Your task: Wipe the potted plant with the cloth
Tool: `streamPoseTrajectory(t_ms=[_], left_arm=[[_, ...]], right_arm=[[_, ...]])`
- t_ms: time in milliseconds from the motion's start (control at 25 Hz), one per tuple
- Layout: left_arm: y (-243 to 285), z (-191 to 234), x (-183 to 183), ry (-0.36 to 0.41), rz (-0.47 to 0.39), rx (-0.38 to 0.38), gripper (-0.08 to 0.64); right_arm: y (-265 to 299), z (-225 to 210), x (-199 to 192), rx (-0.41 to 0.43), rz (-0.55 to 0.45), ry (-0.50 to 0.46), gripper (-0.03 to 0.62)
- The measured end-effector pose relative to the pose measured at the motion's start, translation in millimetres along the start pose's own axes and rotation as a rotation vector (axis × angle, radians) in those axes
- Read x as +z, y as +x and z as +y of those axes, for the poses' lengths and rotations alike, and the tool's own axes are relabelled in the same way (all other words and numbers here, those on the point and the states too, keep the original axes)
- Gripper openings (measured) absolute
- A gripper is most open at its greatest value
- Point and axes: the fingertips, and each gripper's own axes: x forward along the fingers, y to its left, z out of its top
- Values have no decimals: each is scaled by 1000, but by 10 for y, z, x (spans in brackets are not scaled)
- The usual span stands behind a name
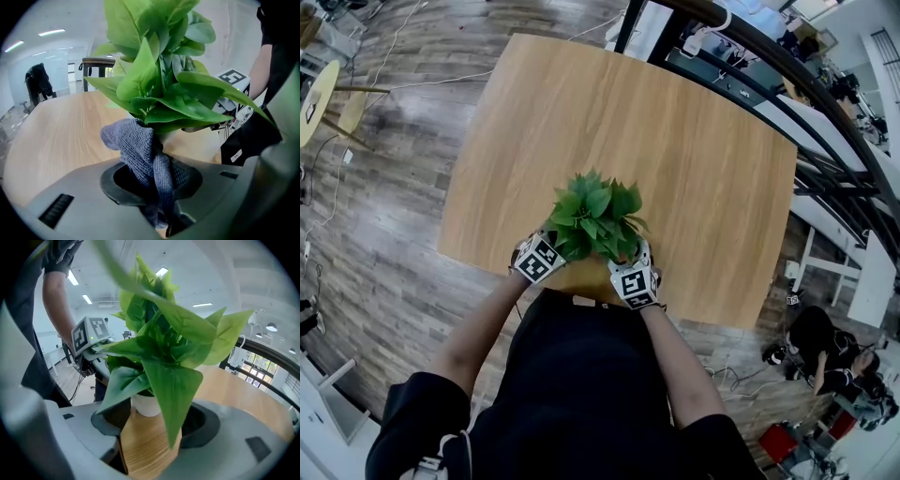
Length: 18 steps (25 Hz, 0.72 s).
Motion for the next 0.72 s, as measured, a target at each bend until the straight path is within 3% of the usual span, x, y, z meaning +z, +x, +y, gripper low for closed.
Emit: streamPoseTrajectory(t_ms=[320,520,720], left_arm=[[2,-116,-13,-1,17,-14,135],[34,-388,-41,20,5,-79,135],[21,-366,-92,-20,-1,-56,135]], right_arm=[[86,48,114,25,-25,-6,290],[102,57,131,8,-28,23,290],[76,133,152,29,-29,19,290]])
